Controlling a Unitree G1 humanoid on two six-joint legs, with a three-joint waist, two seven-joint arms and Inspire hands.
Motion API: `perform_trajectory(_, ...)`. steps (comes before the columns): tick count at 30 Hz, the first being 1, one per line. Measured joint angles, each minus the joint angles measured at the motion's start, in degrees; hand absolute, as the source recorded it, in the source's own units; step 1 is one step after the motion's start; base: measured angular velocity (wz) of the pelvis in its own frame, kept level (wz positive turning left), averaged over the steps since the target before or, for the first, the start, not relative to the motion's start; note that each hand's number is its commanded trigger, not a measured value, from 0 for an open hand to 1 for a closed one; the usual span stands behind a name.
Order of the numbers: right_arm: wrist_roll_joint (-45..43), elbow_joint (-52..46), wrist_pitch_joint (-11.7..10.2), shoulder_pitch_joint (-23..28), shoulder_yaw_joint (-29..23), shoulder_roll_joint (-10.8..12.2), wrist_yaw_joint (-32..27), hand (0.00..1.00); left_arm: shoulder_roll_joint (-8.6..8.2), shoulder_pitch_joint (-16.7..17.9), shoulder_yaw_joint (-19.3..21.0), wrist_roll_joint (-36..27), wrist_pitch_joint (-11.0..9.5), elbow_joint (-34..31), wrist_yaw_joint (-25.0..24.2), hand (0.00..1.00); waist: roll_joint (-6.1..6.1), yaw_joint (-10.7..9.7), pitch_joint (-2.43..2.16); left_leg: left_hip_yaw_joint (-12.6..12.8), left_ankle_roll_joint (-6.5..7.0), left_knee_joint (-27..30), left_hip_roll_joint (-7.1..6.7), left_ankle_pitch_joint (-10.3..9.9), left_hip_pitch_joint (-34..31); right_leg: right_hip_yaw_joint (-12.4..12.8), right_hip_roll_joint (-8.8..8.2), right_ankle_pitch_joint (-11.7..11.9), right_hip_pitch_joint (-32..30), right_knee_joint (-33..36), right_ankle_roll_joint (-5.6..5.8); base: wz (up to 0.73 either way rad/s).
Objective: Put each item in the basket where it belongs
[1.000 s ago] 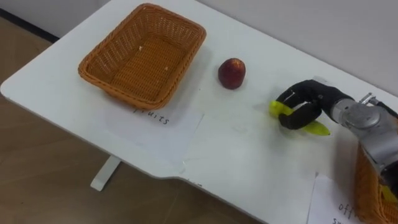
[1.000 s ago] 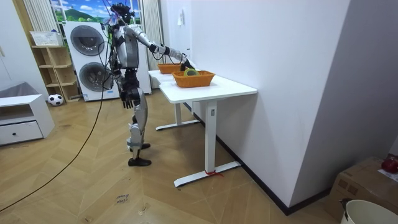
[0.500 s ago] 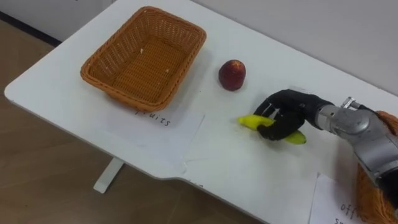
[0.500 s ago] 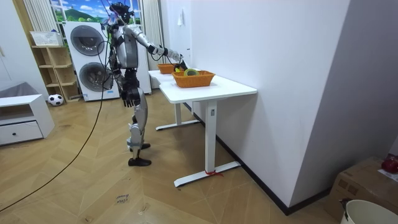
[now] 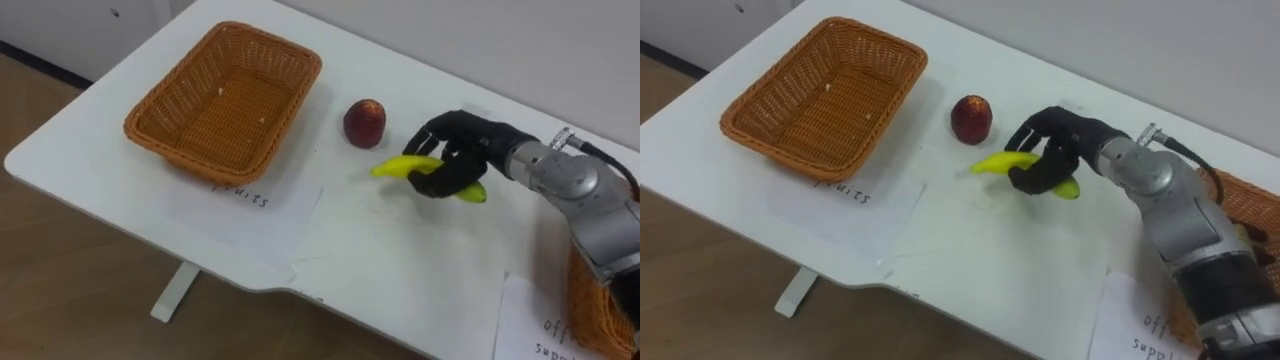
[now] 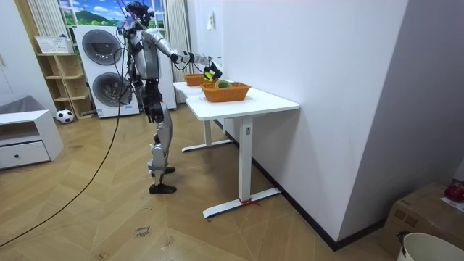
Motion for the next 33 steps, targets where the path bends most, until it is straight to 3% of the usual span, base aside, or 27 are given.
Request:
perform_trajectory(14,-1.33,-4.46,-0.01,0.0,-2.95,0.66,-4.46,1.0,-1.16,0.47,1.31,-0.01,0.45,-0.62,1.97,0.0,0.77,-1.15,0.09,-0.19,0.08,-1.26,-0.06,0.09,2.74,-0.05,-0.1,-0.02,2.05,0.02,0.03,-0.01)
perform_trajectory(24,-3.78,-7.57,0.08,-0.06,-3.34,2.71,-6.4,1.0,-1.4,0.67,2.34,0.2,0.55,-0.57,2.55,0.0,1.89,-1.08,0.15,0.29,0.08,-1.65,-0.01,0.08,3.97,-0.06,-0.13,-0.01,2.92,0.09,0.04,-0.01)
perform_trajectory(27,-4.29,-9.37,0.11,-0.1,-3.34,3.49,-6.43,1.0,-1.57,1.06,2.43,0.58,0.76,-0.76,2.57,0.0,2.47,-1.04,0.0,0.41,0.15,-2.4,-0.03,0.12,4.16,-0.17,-0.16,-0.03,3.21,0.1,0.06,-0.02)
perform_trajectory(33,-3.0,-10.62,0.49,-1.99,-3.32,3.91,-7.46,1.0,-1.49,1.84,3.94,0.7,1.1,-2.33,2.63,0.0,1.87,-0.72,-0.48,0.08,0.18,-2.74,-0.08,0.2,4.41,-0.24,-0.17,-0.13,3.41,0.14,0.22,0.03)
